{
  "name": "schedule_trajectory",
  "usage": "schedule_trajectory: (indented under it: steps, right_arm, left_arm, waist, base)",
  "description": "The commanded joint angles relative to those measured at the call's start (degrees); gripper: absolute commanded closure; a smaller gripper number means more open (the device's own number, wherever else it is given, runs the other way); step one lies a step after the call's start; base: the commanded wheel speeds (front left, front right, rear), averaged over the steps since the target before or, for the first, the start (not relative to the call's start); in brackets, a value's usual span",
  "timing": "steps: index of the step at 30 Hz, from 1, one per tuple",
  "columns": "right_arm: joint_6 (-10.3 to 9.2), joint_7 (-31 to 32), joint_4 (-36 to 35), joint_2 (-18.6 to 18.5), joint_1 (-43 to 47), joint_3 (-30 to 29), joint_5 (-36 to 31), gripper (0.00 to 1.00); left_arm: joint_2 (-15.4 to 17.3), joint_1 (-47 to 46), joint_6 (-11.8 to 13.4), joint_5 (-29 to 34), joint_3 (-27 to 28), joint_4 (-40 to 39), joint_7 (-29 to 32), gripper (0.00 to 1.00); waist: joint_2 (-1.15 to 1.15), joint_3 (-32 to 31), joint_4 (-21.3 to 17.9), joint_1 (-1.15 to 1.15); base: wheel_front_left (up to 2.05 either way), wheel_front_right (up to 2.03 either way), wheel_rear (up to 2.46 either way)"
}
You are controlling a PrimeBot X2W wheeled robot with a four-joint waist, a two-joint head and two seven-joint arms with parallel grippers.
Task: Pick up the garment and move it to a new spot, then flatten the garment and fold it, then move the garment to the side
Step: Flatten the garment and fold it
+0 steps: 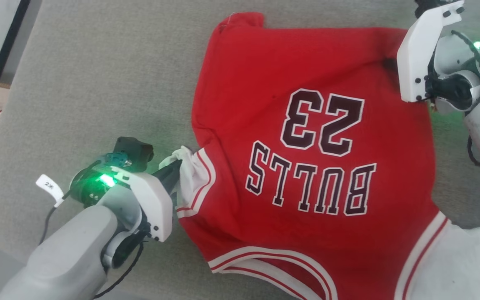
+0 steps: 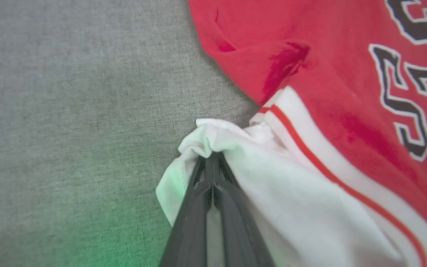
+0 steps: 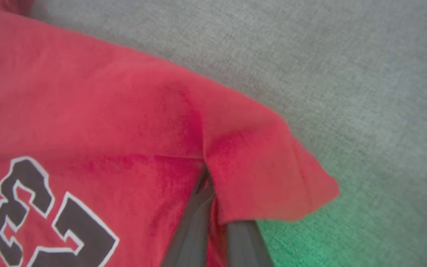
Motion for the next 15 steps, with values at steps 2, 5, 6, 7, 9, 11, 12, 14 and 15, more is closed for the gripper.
schedule_trajectory:
  steps: [2,5,6,7,9,11,12,14,15]
  right_arm:
    - [-0.11,1.26,-0.24,-1.41,2.50,1.27,0.97,1.00]
    - [-0.12,1.72,-3.42,-3.56,3.23,2.38,2.88,1.00]
    - [-0.12,1.96,-4.68,-4.16,3.54,2.59,3.62,1.00]
    - [-0.11,1.97,-6.11,-4.91,3.92,2.87,4.20,1.00]
    - [-0.11,2.43,-8.94,-6.45,4.91,3.49,5.39,1.00]
    - [-0.10,2.88,-11.99,-7.86,6.07,3.82,6.72,1.00]
    - [-0.10,3.22,-13.64,-8.47,6.89,3.92,7.41,1.00]
    - [-0.10,4.10,-16.64,-9.92,8.73,3.98,8.57,1.00]
    - [-0.10,4.49,-18.36,-10.60,9.74,3.96,9.04,1.00]
  left_arm:
    - [2.09,1.81,1.12,-0.22,-0.01,3.04,0.79,1.00]
    - [3.29,2.32,1.53,-0.36,0.49,2.43,0.76,1.00]
    - [3.81,2.42,1.75,-0.32,0.59,2.07,0.73,1.00]
    - [4.18,2.52,1.96,-0.46,0.73,1.80,0.82,1.00]
    - [5.10,3.04,2.22,-0.67,0.98,1.10,0.97,1.00]
    - [5.81,3.48,2.60,-0.96,1.19,0.42,1.08,1.00]
    - [6.15,3.67,2.78,-0.98,1.19,-0.08,1.29,1.00]
    - [6.88,4.05,3.12,-0.79,1.24,-1.06,1.44,1.00]
    - [7.15,4.19,3.40,-0.94,1.35,-1.46,1.62,1.00]
  waist:
    - [0.00,-0.81,-1.24,0.01]
    - [0.00,-1.71,-2.70,0.01]
    - [0.00,-2.02,-3.23,0.01]
    - [0.00,-2.31,-3.78,0.01]
    - [0.00,-2.88,-4.92,0.01]
    - [0.00,-3.39,-6.07,0.01]
    - [0.00,-3.66,-6.64,0.01]
    - [0.00,-4.20,-7.73,0.01]
    - [0.00,-4.48,-8.28,0.01]
  base:
    - [0.00,0.00,0.00]
    - [0.00,0.00,0.00]
    - [0.00,0.00,0.00]
    - [0.00,0.00,0.00]
    - [0.00,0.00,0.00]
    - [0.00,0.00,0.00]
    - [0.00,0.00,0.00]
    - [0.00,0.00,0.00]
    - [0.00,0.00,0.00]
